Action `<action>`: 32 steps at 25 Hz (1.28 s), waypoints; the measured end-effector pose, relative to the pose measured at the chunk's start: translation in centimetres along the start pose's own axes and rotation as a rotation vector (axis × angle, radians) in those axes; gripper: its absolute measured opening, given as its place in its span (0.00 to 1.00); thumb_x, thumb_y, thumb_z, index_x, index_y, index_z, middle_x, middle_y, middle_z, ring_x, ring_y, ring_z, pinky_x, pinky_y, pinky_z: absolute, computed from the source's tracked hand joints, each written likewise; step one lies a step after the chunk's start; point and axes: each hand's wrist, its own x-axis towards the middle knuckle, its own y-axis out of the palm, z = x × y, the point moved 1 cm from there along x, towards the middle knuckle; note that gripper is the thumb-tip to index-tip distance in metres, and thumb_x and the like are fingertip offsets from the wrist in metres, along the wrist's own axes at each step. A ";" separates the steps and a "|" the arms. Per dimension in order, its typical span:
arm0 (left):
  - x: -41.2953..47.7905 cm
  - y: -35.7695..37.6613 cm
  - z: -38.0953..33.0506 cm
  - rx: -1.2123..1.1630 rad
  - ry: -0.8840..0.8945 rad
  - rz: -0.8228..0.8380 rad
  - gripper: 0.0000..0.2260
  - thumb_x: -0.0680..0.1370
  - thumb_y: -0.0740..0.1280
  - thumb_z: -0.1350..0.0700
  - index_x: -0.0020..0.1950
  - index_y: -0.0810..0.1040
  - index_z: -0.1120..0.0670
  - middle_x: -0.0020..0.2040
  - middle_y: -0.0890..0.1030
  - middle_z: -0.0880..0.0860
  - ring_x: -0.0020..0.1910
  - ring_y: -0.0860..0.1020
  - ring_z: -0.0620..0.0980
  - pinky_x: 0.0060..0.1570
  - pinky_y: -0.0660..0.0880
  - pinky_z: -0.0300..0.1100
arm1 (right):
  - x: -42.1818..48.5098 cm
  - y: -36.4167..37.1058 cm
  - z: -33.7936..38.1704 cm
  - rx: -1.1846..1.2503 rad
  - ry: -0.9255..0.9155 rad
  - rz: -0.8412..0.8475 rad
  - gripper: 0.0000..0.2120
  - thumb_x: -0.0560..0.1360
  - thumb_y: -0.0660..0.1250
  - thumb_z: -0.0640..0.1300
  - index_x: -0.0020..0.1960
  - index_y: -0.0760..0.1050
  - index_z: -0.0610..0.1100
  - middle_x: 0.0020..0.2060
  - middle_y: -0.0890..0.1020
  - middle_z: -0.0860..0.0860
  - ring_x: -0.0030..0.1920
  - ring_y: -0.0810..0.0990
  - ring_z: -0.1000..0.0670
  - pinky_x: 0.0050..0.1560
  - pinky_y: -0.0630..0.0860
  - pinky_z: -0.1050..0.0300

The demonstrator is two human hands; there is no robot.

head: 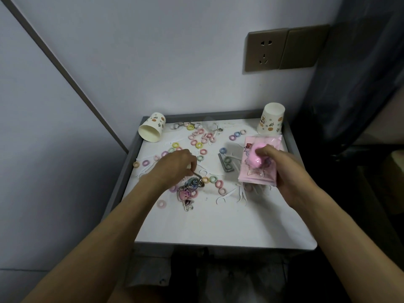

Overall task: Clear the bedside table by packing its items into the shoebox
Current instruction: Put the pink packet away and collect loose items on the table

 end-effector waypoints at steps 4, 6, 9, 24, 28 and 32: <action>0.7 -0.2 -0.1 0.127 0.066 -0.009 0.02 0.79 0.68 0.54 0.50 0.76 0.50 0.49 0.79 0.49 0.42 0.73 0.48 0.39 0.69 0.43 | 0.1 -0.1 0.2 0.006 -0.006 0.011 0.11 0.72 0.67 0.42 0.50 0.79 0.36 0.42 0.82 0.33 0.36 0.80 0.36 0.42 0.77 0.38; 0.6 -0.8 0.2 0.174 0.059 -0.039 0.04 0.80 0.66 0.55 0.53 0.72 0.50 0.47 0.80 0.50 0.40 0.73 0.50 0.38 0.71 0.44 | 0.1 -0.5 0.3 0.017 -0.015 0.016 0.15 0.71 0.67 0.42 0.53 0.77 0.33 0.45 0.81 0.30 0.38 0.80 0.32 0.43 0.75 0.33; 0.9 -2.0 0.6 0.104 0.079 -0.095 0.08 0.80 0.65 0.60 0.56 0.71 0.51 0.47 0.82 0.53 0.39 0.75 0.52 0.34 0.70 0.46 | 0.3 -1.0 0.4 0.026 -0.028 -0.016 0.13 0.72 0.66 0.41 0.53 0.78 0.35 0.47 0.82 0.31 0.41 0.81 0.33 0.47 0.72 0.29; 7.2 -0.8 -4.6 0.167 0.254 0.061 0.05 0.78 0.70 0.51 0.51 0.80 0.50 0.49 0.84 0.50 0.47 0.80 0.52 0.42 0.73 0.44 | 1.1 -2.9 0.5 0.168 0.015 -0.035 0.13 0.72 0.68 0.40 0.56 0.79 0.39 0.51 0.84 0.38 0.51 0.83 0.38 0.52 0.79 0.37; 6.3 -2.2 -4.0 0.232 0.295 0.086 0.04 0.80 0.66 0.51 0.51 0.78 0.50 0.47 0.83 0.51 0.45 0.79 0.53 0.41 0.72 0.44 | 1.1 -3.1 0.6 0.185 0.015 -0.035 0.14 0.72 0.68 0.40 0.56 0.79 0.36 0.54 0.81 0.35 0.53 0.81 0.34 0.53 0.77 0.32; 3.8 -5.6 -4.8 0.200 0.256 0.051 0.04 0.81 0.63 0.49 0.50 0.73 0.48 0.47 0.82 0.50 0.44 0.77 0.53 0.39 0.68 0.44 | -0.4 -2.9 1.0 0.140 -0.009 -0.008 0.16 0.70 0.69 0.41 0.56 0.79 0.36 0.52 0.82 0.35 0.51 0.82 0.35 0.56 0.75 0.32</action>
